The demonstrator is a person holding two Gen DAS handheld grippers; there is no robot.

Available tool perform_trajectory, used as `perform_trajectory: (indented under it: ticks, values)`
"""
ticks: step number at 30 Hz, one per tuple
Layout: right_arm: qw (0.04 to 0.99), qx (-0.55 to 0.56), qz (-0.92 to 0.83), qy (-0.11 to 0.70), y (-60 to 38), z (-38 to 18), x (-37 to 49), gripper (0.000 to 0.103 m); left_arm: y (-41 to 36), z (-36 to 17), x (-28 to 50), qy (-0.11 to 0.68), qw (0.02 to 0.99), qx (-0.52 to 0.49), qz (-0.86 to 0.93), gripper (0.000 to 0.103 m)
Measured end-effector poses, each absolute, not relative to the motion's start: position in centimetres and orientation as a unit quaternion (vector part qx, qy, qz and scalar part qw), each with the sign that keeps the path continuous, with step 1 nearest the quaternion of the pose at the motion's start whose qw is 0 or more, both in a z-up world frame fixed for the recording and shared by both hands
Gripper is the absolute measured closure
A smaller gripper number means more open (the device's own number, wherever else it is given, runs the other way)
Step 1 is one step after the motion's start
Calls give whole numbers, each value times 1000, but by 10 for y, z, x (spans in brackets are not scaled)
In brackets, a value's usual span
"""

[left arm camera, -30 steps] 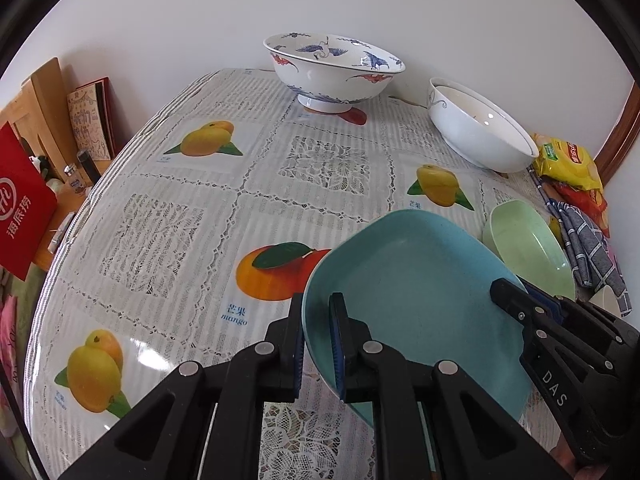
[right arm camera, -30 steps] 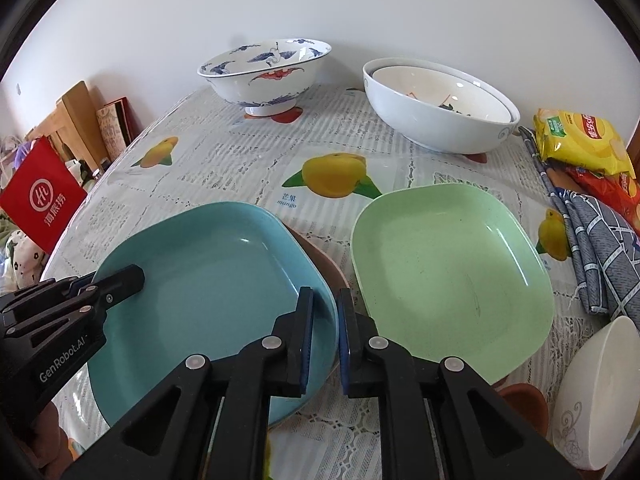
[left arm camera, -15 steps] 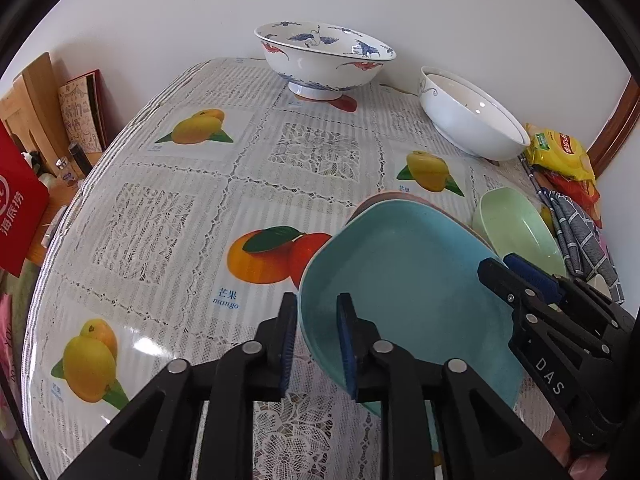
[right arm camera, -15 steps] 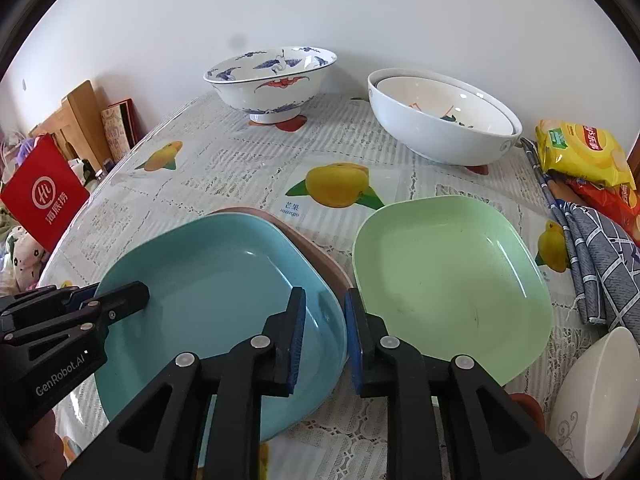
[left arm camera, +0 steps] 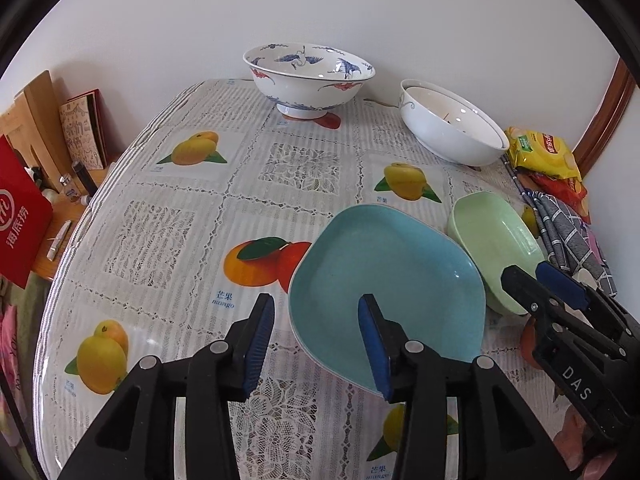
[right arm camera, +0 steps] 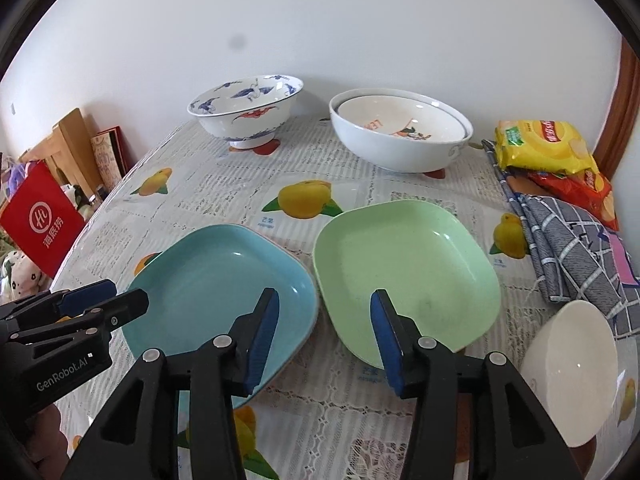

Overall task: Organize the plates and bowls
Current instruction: 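Open both tools and withdraw from the light-blue plate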

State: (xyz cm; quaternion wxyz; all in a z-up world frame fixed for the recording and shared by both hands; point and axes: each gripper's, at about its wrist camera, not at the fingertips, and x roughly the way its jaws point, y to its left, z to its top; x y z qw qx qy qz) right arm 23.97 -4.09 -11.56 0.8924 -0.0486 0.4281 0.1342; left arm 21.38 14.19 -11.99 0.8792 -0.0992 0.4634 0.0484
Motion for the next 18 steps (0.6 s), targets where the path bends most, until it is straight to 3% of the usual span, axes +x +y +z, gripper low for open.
perform_trajectory:
  ticks: [3, 9, 13, 18]
  values:
    - [899, -39, 121, 420, -58, -105, 231, 39, 132, -109, 210, 452, 887, -88, 42, 61]
    - [903, -33, 100, 417, -93, -84, 212, 23, 107, -84, 202, 428, 899, -87, 23, 61]
    - [885, -4, 107, 452, -118, -78, 208, 21, 86, -71, 201, 419, 904, -80, 10, 61]
    - [901, -10, 55, 431, -143, -62, 195, 14, 65, -57, 201, 411, 909, -73, 1, 56]
